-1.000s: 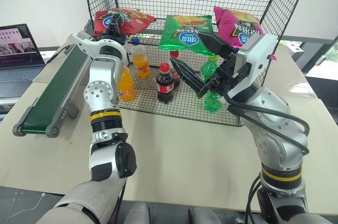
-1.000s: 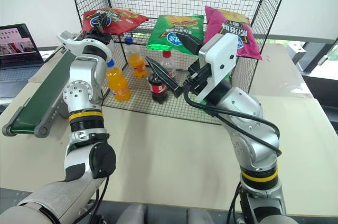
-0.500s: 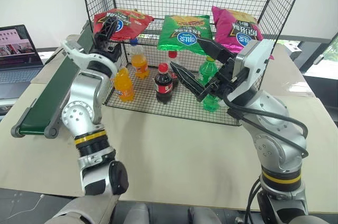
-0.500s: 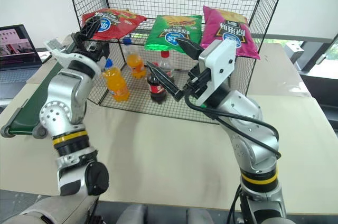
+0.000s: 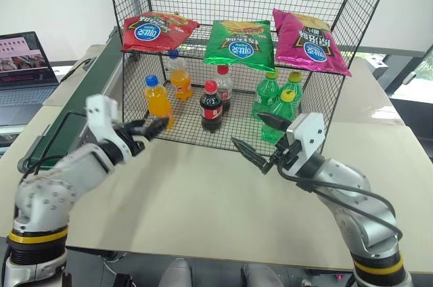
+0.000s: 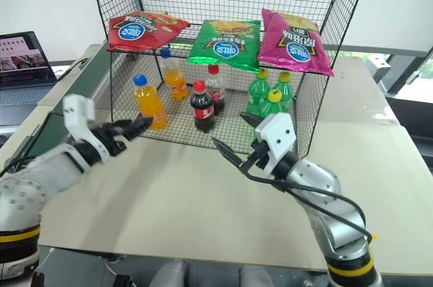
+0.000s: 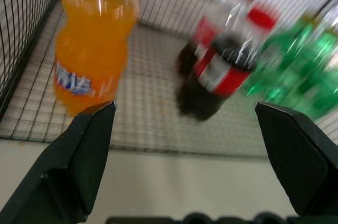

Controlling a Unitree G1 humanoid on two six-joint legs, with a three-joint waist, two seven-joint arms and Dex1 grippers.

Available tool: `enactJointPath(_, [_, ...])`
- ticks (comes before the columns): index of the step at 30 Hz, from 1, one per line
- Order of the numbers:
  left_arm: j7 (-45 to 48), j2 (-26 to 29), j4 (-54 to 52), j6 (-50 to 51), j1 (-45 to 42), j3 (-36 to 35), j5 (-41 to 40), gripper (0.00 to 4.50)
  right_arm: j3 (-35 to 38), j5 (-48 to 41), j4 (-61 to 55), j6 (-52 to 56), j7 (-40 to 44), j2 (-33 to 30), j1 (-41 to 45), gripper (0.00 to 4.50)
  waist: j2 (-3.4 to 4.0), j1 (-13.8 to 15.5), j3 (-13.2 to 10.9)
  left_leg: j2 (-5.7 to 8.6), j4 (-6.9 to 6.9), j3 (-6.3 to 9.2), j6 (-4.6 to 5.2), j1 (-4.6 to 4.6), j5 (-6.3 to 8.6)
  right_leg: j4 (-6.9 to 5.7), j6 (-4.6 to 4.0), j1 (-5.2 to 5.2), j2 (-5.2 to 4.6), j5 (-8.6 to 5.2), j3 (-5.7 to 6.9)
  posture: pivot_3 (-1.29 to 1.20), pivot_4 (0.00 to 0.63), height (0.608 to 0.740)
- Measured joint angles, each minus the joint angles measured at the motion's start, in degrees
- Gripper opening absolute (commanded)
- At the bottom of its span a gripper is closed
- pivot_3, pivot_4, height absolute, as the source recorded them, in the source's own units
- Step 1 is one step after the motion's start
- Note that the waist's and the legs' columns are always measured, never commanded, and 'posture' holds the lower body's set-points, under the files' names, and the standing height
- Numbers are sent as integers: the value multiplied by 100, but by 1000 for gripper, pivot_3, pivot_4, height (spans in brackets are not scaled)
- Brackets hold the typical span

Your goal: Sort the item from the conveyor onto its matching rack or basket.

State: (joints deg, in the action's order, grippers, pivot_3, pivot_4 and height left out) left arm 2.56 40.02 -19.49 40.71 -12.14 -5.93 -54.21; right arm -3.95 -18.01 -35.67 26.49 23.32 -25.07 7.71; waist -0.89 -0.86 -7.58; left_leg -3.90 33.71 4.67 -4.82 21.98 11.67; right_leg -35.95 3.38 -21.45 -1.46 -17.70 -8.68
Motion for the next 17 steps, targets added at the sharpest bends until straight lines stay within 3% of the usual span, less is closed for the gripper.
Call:
enactJointPath(5, [462, -425, 530, -1258, 425, 805, 1920, 4474, -219, 742, 200, -208, -581, 325, -942, 4500, -1, 3, 0, -1, 1, 0, 4, 29, 1, -6, -5, -29, 0, -1, -1, 0, 150, 740])
enactJointPath(8, [624, -747, 817, -1776, 446, 899, 2608, 4474, -208, 1127, 462, -429, -985, 593, -1279, 4500, -2, 0, 1, -1, 8, -1, 8, 28, 3, -7, -1, -28, 0, 1, -2, 0, 150, 740])
enactJointPath(17, [1260, -1260, 1285, -2210, 439, 880, 3246, 4474, -29, 1591, 959, -889, -1400, 918, -1442, 4500, -2, -20, 1, -1, 12, -2, 11, 26, 2, -13, 7, -24, 1, 3, -2, 0, 150, 740])
